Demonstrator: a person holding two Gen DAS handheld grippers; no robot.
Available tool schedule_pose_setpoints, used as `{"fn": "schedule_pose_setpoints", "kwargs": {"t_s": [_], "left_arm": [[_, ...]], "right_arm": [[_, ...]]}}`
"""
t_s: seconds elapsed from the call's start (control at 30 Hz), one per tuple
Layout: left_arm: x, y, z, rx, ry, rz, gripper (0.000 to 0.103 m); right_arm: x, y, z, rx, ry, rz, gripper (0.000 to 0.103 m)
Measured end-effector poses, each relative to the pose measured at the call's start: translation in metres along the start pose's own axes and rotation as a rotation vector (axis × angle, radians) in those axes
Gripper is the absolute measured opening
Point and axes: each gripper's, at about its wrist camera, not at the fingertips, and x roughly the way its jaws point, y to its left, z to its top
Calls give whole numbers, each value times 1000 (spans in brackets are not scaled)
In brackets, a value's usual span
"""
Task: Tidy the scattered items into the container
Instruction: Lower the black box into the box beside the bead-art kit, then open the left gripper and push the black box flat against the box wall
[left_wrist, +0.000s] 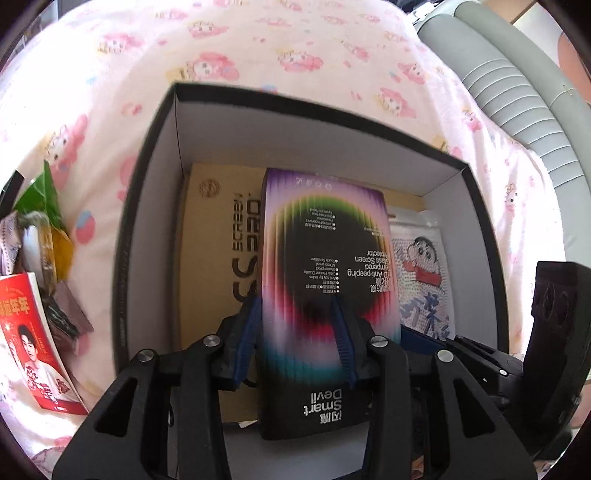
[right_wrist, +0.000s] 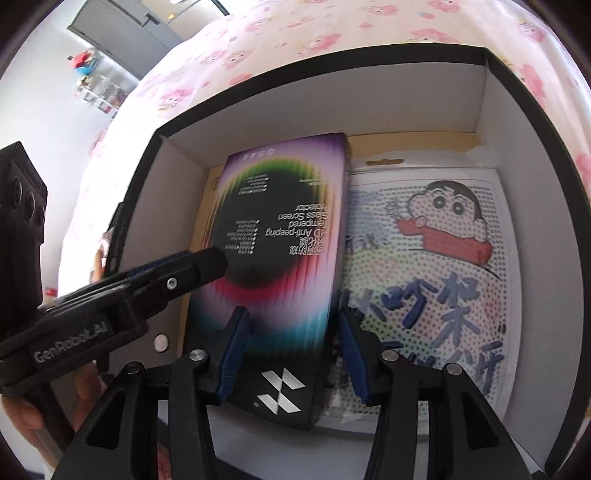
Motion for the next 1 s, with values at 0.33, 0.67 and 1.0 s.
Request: {"fn": "schedule_pose_setpoints", "kwargs": {"t_s": [0.33, 0.67, 1.0], "left_arm": [[9, -40, 42, 115, 84, -177, 38], [39, -45, 45, 109, 189, -215, 40], [10, 29, 60, -129, 124, -179, 40]], "right_arm": [[-59, -29, 11, 82, -188, -187, 40], [-58, -38, 14, 123, -228, -264, 40], [-29, -14, 37, 26, -117, -192, 40]]}}
